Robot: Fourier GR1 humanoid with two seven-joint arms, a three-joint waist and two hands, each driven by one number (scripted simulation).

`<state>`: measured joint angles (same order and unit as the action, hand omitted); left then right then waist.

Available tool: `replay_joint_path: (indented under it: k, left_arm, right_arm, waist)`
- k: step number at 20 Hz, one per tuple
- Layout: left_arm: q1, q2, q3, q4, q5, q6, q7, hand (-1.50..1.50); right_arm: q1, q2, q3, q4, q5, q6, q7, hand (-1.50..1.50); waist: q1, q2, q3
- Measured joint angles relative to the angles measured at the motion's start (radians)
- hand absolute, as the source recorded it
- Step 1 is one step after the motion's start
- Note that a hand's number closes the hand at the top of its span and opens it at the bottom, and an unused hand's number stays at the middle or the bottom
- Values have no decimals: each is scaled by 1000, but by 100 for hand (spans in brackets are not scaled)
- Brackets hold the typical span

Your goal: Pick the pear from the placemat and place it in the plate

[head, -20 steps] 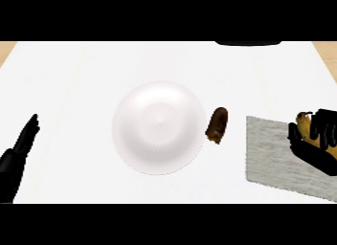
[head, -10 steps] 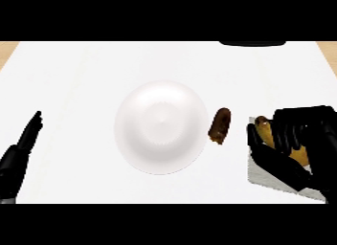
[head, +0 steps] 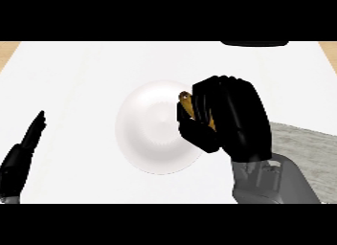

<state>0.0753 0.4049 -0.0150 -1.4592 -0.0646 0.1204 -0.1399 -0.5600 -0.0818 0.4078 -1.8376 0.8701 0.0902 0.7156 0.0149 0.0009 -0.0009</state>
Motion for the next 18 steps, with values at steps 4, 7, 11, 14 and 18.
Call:
replay_joint_path:
  k: [4, 7, 11, 14, 18]
  left_arm:
    - [-5, -4, 4, -6, -11, -6, 3, 0]
    - [-15, -1, 10, -18, -12, -19, 17, 0]
    - [-31, -18, 11, -2, -21, -23, 17, 0]
    - [-33, -27, 8, 0, -30, -25, 16, 0]
    - [-36, -26, 18, 12, -36, -29, 2, 0]
  right_arm:
    - [-77, 51, 16, 192, -19, -47, 3, 150]
    - [-154, 67, 38, 353, -54, -107, -1, 150]
    - [-197, 76, 79, 524, -126, -194, -35, 150]
    - [-208, 79, 121, 614, -212, -295, -41, 150]
    - [-231, 81, 152, 730, -307, -437, -20, -150]
  waist:
    - [3, 1, 0]
    - [8, 3, 0]
    - [10, 3, 1]
    - [18, 5, 1]
    - [21, 6, 1]
